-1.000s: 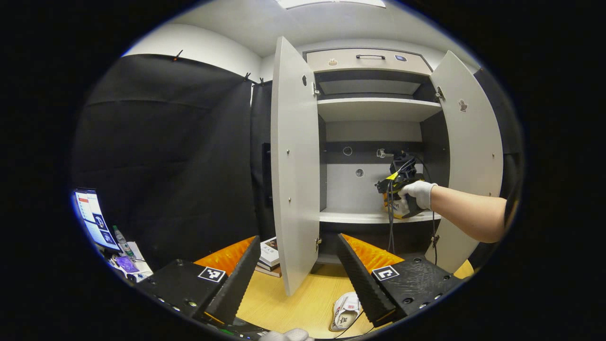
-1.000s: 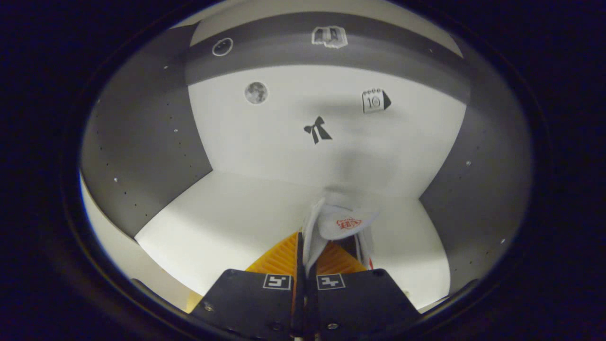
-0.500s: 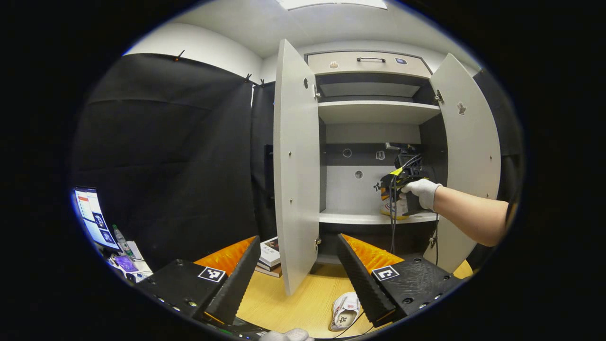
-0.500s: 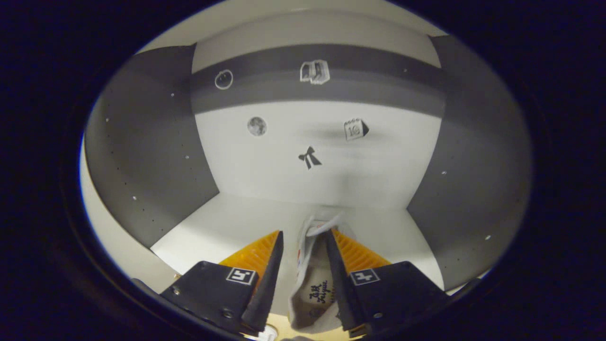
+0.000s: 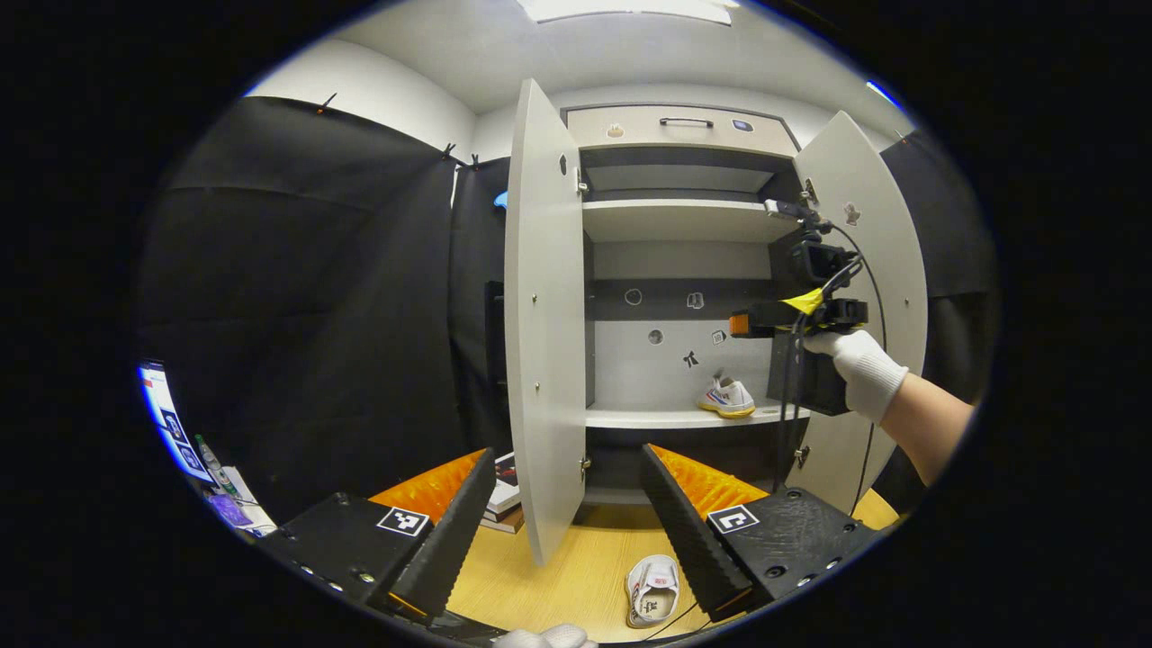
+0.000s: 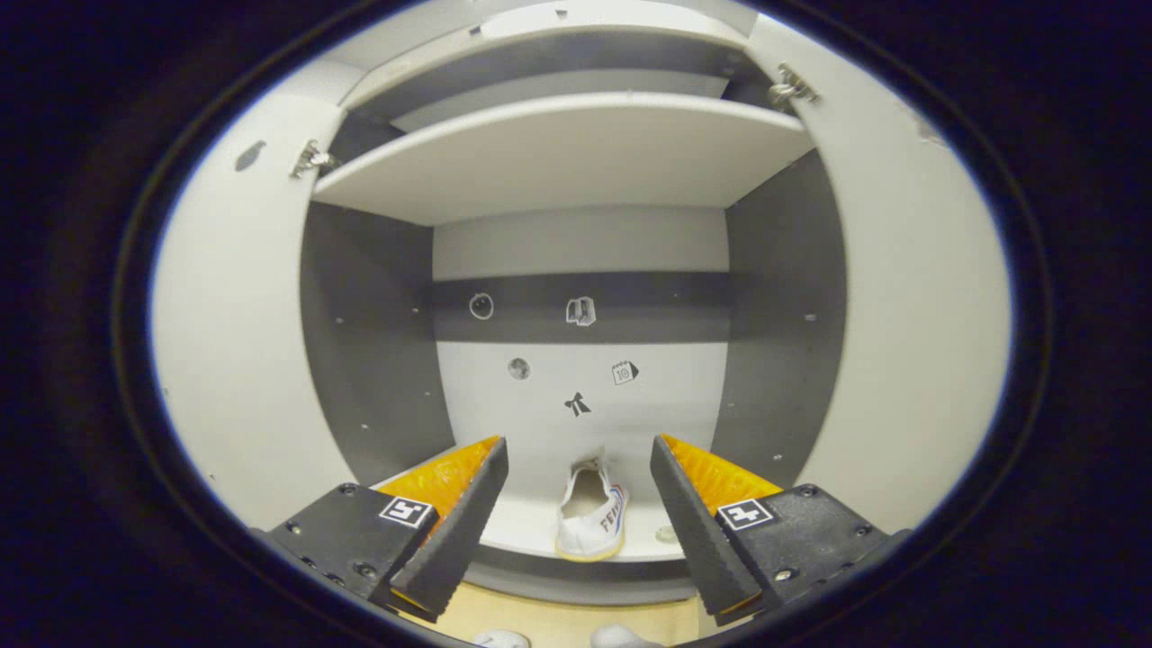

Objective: Grab one shoe with the right hand and put it into the shoe cabinet, grab the other shoe with the left hand and put it into the shoe cabinet; then close the right door with the right hand and the left door with the left hand.

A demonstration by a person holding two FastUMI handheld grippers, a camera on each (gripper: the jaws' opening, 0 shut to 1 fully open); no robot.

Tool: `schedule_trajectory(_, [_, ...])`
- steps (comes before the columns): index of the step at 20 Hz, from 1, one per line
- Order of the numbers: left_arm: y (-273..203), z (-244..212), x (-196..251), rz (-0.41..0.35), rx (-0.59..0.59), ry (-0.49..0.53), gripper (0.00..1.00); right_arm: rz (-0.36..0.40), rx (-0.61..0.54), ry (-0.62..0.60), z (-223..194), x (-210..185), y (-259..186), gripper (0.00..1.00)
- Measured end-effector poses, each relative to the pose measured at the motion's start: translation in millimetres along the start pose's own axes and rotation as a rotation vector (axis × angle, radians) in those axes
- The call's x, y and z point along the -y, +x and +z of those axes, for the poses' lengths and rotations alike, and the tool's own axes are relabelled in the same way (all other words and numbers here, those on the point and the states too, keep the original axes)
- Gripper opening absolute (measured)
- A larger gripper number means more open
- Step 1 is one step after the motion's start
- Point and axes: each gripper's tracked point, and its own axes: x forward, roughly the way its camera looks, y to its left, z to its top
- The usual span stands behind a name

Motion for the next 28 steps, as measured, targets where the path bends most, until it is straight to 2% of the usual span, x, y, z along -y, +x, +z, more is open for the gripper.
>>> schedule_trajectory(2, [0.4,-1.8,2.6,-0.039,0.000,-0.002,0.96,0.022,0.040,0.007,-3.9,-0.9,-46.8,1.00])
schedule_trajectory(8, [-1.8,-13.0,7.0,-0.135,-0.002,0.022,0.96,-0.038,0.035,-0.018,-53.1,18.1,-158.3,1.00])
schedule_trajectory(9, [-2.7,-14.2,7.6,-0.146,0.002,0.023,1.00,-0.062,0.041,-0.011,-60.7,24.1,-174.0,1.00])
schedule_trajectory(10, [-2.8,-14.6,9.5,-0.158,-0.001,0.023,0.96,-0.076,0.040,-0.005,-71.2,27.4,-189.0,1.00])
schedule_trajectory(13, [-3.8,-21.6,16.4,-0.200,-0.004,0.038,0.96,-0.105,0.003,0.008,-94.6,35.3,-219.6,1.00])
schedule_trajectory(16, [0.4,-42.1,29.8,-0.232,-0.028,0.049,0.96,-0.137,-0.004,0.006,-93.2,46.0,-233.2,1.00])
schedule_trajectory(17, [3.1,-50.8,33.9,-0.241,-0.037,0.053,1.00,-0.149,-0.012,-0.002,-93.0,50.0,-235.8,1.00])
schedule_trajectory(19, [5.1,-84.9,44.1,-0.260,-0.084,0.067,0.96,-0.155,-0.022,-0.008,-92.9,54.2,-240.6,1.00])
schedule_trajectory(20, [5.5,-105.7,49.7,-0.273,-0.115,0.078,1.00,-0.155,-0.025,-0.009,-93.0,56.1,-242.3,1.00])
schedule_trajectory(21, [5.6,-131.3,55.2,-0.286,-0.161,0.079,0.96,-0.153,-0.029,-0.012,-93.6,57.9,-244.6,1.00])
schedule_trajectory(28, [7.7,-301.4,80.1,-0.330,-0.461,0.122,0.96,-0.170,-0.123,-0.030,-123.0,76.8,-260.7,1.00])
